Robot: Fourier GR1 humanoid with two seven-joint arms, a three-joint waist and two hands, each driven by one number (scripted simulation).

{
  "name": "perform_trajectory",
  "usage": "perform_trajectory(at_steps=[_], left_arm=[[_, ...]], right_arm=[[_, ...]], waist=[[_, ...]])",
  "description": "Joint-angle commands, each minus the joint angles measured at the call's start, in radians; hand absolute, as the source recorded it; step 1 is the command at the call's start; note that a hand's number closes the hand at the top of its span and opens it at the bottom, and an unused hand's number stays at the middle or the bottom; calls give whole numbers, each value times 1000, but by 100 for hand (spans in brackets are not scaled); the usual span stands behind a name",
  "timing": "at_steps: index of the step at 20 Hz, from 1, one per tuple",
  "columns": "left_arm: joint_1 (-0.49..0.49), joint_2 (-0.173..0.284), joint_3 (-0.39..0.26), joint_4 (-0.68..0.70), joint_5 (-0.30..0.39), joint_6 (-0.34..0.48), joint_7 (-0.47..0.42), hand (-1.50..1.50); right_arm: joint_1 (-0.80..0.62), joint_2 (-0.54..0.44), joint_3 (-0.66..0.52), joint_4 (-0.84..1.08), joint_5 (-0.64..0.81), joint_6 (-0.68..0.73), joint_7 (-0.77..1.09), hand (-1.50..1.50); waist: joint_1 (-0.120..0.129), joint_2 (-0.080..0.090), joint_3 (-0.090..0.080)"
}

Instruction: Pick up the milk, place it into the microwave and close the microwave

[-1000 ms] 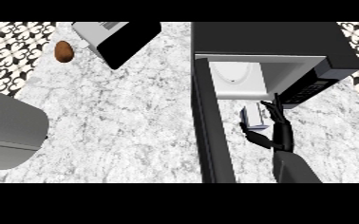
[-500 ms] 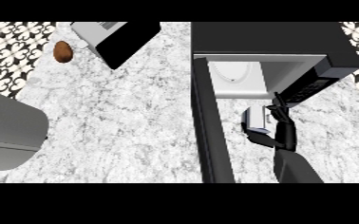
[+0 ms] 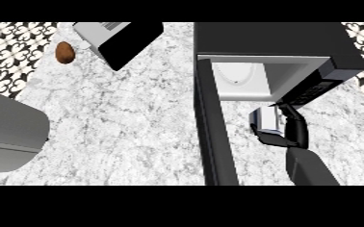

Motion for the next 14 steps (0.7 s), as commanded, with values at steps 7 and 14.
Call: perform_trajectory(at_steps=[7, 14], left_arm=[[35, 36, -12, 5, 22, -8, -50, -150], [-6, 40, -10, 33, 45, -21, -48, -150]], right_arm=[[185, -6, 79, -290, 1, 71, -4, 150], [398, -9, 148, -675, -28, 107, 216, 150]], waist=[[-27, -13, -5], [-34, -14, -6]])
